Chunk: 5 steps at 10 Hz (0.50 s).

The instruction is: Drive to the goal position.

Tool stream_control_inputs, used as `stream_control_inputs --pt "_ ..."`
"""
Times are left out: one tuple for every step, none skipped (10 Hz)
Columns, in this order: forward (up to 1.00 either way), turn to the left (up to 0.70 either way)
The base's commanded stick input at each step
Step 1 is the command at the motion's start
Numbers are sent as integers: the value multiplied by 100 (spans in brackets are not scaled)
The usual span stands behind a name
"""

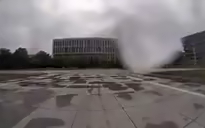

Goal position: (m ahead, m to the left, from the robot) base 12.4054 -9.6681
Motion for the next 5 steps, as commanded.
stream_control_inputs --pt "70 0" --pt "70 0" --pt "70 0" --pt "70 0" --pt "70 0"
